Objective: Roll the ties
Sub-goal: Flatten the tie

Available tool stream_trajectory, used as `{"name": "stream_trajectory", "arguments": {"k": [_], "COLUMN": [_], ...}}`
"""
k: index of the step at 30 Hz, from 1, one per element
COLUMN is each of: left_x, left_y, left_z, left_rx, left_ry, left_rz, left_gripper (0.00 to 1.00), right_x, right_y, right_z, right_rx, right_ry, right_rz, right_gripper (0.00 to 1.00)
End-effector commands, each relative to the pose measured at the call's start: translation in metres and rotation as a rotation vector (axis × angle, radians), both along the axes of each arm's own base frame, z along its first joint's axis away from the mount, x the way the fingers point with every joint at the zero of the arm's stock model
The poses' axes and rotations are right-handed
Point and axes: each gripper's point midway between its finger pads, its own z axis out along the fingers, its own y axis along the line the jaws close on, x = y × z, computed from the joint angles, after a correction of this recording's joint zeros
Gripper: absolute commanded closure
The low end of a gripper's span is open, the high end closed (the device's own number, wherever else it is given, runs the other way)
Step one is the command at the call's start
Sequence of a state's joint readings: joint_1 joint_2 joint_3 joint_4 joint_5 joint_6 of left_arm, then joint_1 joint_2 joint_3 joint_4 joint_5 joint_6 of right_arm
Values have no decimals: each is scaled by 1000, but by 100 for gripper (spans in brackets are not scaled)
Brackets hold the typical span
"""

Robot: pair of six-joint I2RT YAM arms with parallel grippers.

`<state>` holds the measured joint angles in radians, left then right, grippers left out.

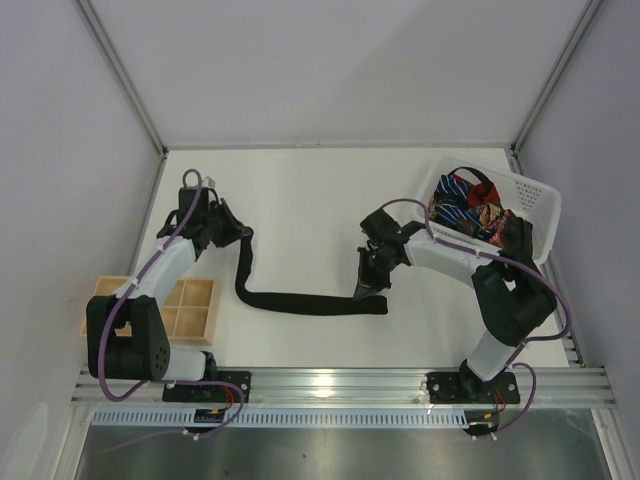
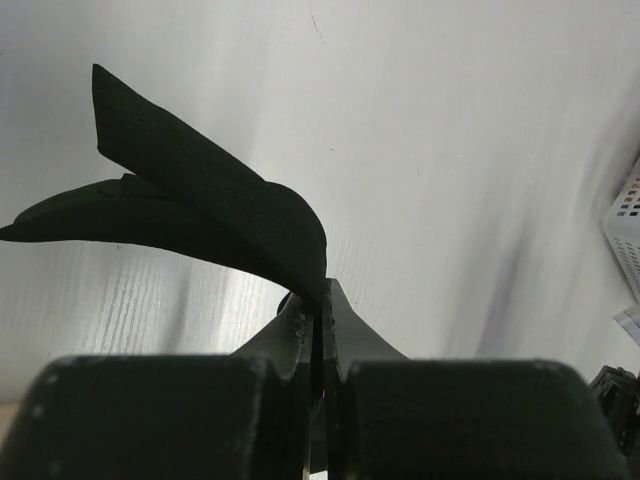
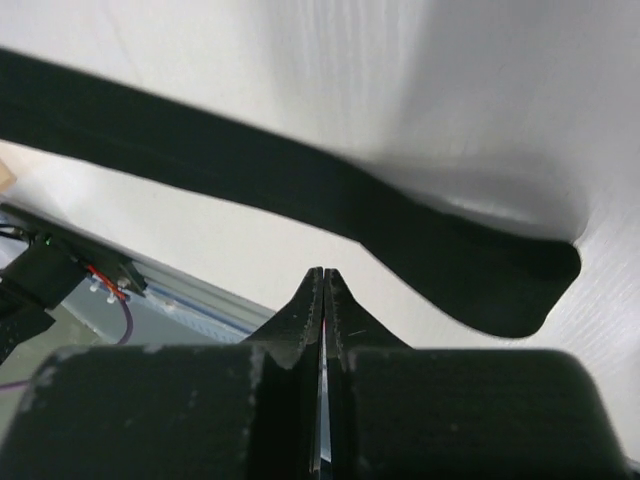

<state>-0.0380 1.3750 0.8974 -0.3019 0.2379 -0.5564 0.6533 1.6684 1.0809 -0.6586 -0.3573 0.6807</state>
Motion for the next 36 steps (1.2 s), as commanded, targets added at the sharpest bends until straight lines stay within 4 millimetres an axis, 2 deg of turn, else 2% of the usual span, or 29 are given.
{"name": "stream_trajectory", "arguments": {"k": [1, 5, 8, 11, 12, 19, 23, 30, 34, 36], "left_x": [6, 6, 6, 6, 6, 5, 5, 6, 5, 6], "left_y": [5, 5, 6, 7, 9, 11, 11, 13, 13, 13], "left_z": [8, 8, 9, 8, 6, -1, -2, -5, -6, -8], "left_rx": [22, 19, 26, 33, 38, 38, 32, 28, 26, 29], "left_ry": [-44, -40, -42, -40, -35, -25, -19, -9, -4, 2], "left_rz": [1, -4, -4, -9, -9, -7, -7, 1, -4, -9], "left_gripper": [100, 100, 100, 100, 100, 100, 100, 100, 99, 99], "right_x": [25, 36, 30, 28, 29, 20, 13, -8, -8, -6], "right_y": [1, -5, -9, -8, -6, -2, -2, -7, -33, -55], "right_z": [-14, -29, -37, -31, -23, -13, -20, -51, -71, -74], "right_rx": [-25, -54, -73, -53, -32, -14, -16, -23, -127, -206], "right_ry": [-83, -89, -79, -116, -148, -169, -146, -36, -20, -17], "right_rz": [-62, -100, -102, -109, -107, -71, -65, -79, -140, -206], "right_gripper": [100, 100, 100, 100, 100, 100, 100, 100, 100, 100]}}
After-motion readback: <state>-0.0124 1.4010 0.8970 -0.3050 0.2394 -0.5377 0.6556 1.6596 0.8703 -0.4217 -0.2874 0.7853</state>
